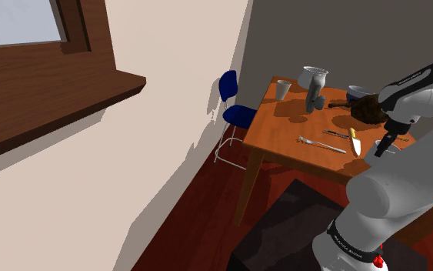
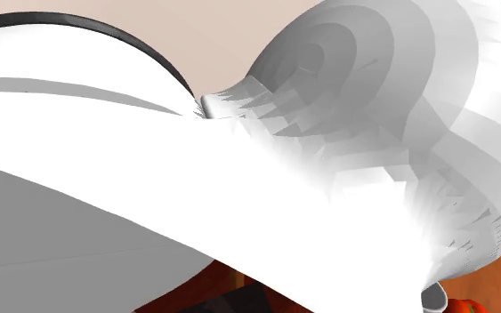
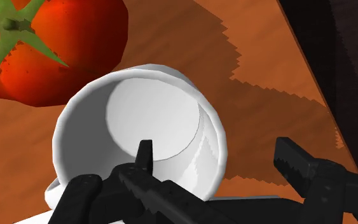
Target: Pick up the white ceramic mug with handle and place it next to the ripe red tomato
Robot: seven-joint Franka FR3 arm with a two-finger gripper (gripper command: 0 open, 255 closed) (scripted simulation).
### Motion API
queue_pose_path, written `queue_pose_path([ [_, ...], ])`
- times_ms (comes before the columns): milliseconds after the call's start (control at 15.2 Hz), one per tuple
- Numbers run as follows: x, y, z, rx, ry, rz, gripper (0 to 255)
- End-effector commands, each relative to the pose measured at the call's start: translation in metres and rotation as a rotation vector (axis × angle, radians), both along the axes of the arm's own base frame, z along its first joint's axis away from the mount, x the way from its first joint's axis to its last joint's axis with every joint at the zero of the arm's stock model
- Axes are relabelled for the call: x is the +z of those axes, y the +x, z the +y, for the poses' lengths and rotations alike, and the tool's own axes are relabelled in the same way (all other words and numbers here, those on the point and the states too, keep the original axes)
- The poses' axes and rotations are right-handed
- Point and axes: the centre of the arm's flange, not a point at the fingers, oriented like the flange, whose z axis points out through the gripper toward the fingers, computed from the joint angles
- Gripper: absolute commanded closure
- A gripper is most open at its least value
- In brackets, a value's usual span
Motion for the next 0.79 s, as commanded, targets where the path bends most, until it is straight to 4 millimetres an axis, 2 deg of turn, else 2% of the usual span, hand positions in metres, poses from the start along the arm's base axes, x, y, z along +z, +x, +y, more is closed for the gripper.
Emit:
queue_pose_path([
  [0,0.0,0.0,0.0,0.0,0.0,0.0,0],
  [264,0.05,0.003,0.0,0.0,0.0,0.0,0],
  [726,0.05,0.003,0.0,0.0,0.0,0.0,0],
])
